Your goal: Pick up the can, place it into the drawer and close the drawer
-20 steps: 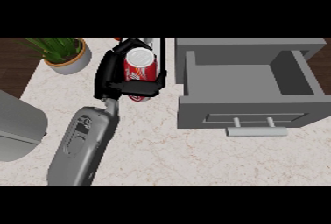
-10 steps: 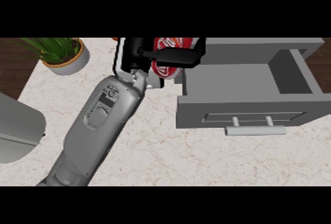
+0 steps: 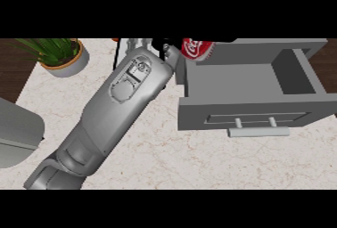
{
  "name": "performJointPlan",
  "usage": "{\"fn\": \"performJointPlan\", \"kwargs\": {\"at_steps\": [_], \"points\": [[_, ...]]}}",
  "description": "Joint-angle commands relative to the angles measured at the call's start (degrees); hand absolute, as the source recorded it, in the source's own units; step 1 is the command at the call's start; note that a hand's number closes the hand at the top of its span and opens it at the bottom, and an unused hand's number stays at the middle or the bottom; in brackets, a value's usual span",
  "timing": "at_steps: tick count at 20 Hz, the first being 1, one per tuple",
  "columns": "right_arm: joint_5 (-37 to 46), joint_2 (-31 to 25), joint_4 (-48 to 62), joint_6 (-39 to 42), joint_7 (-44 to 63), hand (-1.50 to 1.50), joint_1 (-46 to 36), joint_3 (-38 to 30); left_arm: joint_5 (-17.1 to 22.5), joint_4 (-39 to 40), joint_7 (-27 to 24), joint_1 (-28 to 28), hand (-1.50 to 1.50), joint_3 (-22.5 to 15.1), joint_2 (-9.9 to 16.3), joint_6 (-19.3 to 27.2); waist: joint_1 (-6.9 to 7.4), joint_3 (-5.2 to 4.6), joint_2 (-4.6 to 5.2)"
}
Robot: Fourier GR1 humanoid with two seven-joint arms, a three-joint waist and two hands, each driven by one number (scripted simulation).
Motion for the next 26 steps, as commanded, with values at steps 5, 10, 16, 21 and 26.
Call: {"fn": "performJointPlan", "kwargs": {"at_steps": [5, 10, 16, 21, 26], "points": [[-0.59, -0.3, 0.52, 0.42, 1.64, -1.5, -1.25, 0.22, 7.48, 12.28, -2.6, -9.56, 1.5, -3.86, -0.01, 3.48, -1.03, 0.03, 0.22], [0.09, -0.25, 1.0, 0.02, 0.97, -1.5, -2.14, -0.01, 10.34, 18.88, -2.87, -14.91, 1.5, -6.07, -0.01, 5.8, -1.91, 0.07, 0.34], [-0.13, -1.32, 2.82, 0.19, 1.92, -1.5, -4.9, 0.11, 14.87, 23.51, -6.03, -16.71, 1.5, -9.54, -0.01, 5.35, -2.76, 0.12, 0.6], [2.12, -0.31, 0.28, -0.97, 3.34, -1.5, -5.26, 2.37, 16.51, 28.07, -7.53, -17.71, 1.5, -11.41, -0.01, 5.53, -3.14, 0.11, 0.75], [3.19, 0.42, 3.5, -2.01, 2.05, -1.5, -7.91, 3.06, 18.02, 30.51, -13.88, -14.74, 1.5, -13.85, -0.01, 5.82, -3.89, 0.13, 1.24]]}}
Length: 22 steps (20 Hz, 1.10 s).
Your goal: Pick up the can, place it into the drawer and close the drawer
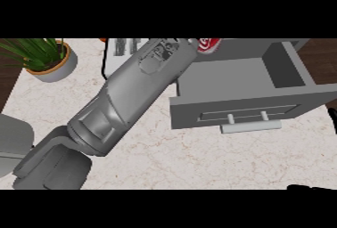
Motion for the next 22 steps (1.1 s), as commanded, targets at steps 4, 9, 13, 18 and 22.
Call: {"fn": "performJointPlan", "kwargs": {"at_steps": [4, 9, 13, 18, 22], "points": [[1.53, 1.45, -1.6, -0.44, 0.09, -1.5, 1.13, 2.04, 2.78, 2.74, -4.82, 2.15, 1.5, -4.02, 0.0, 2.06, -1.36, 0.01, 0.22], [0.05, -0.63, 1.14, 0.09, -0.64, -1.5, -2.19, 0.0, 3.43, 4.55, -4.0, 1.37, 1.5, -7.24, 0.0, 2.28, -1.72, 0.04, 0.48], [0.94, 0.17, 0.29, 0.19, -0.95, -1.5, -1.44, 1.45, 3.46, 5.89, -6.45, 2.32, 1.5, -8.96, 0.0, 3.8, -2.32, 0.03, 0.61], [3.09, -0.08, -1.27, -1.29, 1.28, -1.5, -3.63, 2.66, 5.7, 3.97, -5.51, 3.83, -1.5, -11.03, 0.0, 7.32, -2.56, -0.01, 0.61], [1.26, -0.09, -2.59, -1.0, 2.73, -1.5, -2.13, 1.85, 6.17, 4.75, -6.03, 4.09, -1.5, -12.25, 0.0, 9.6, -2.88, -0.01, 0.53]]}}
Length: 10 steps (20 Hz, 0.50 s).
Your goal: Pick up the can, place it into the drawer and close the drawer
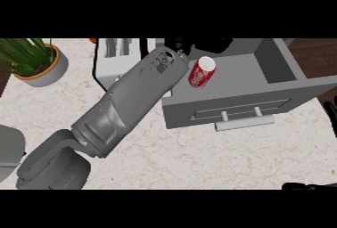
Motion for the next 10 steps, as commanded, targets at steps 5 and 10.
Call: {"fn": "performJointPlan", "kwargs": {"at_steps": [5, 10], "points": [[1.36, 0.07, -0.96, -0.48, 0.97, -1.5, -0.88, 1.32, 2.6, -0.08, 0.17, -0.81, -1.5, -1.69, -0.01, 3.53, -0.2, -0.02, 0.11], [6.26, -3.0, -3.94, -0.08, -2.03, -1.5, -0.61, 0.07, 5.59, -0.79, -2.53, 1.23, -1.5, 0.23, -0.01, 2.98, 0.91, -0.12, -0.21]]}}
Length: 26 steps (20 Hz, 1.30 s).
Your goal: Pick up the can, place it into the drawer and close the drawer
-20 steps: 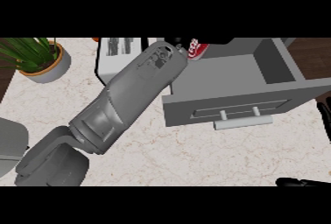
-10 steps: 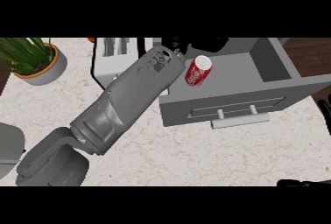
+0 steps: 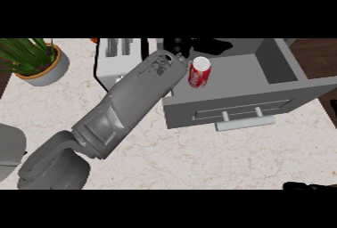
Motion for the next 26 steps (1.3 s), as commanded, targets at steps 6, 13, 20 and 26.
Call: {"fn": "performJointPlan", "kwargs": {"at_steps": [6, 13, 20, 26], "points": [[13.06, -3.82, -3.67, 0.09, -4.85, -1.5, -0.19, 3.15, 4.3, -0.55, -0.52, -1.4, -1.5, 1.12, 0.0, 0.07, 1.32, -0.06, -0.29], [24.07, -5.95, -2.55, -1.17, -8.16, -1.5, -2.03, 7.07, 8.11, -3.11, -3.41, -1.0, -1.5, 1.99, 0.0, 1.67, 2.43, -0.07, -0.45], [41.41, -11.02, 3.36, -2.58, -5.9, -1.5, -8.96, 12.85, 8.24, -5.98, -4.29, 0.25, -1.5, -0.68, 0.0, 4.84, 5.09, -0.13, -0.97], [52.34, -10.65, 13.8, -7.17, -8.91, -1.5, -9.28, 17.8, 7.19, -4.56, 0.67, -3.57, -1.5, 1.6, 0.0, 2.69, 7.35, -0.1, -1.64]]}}
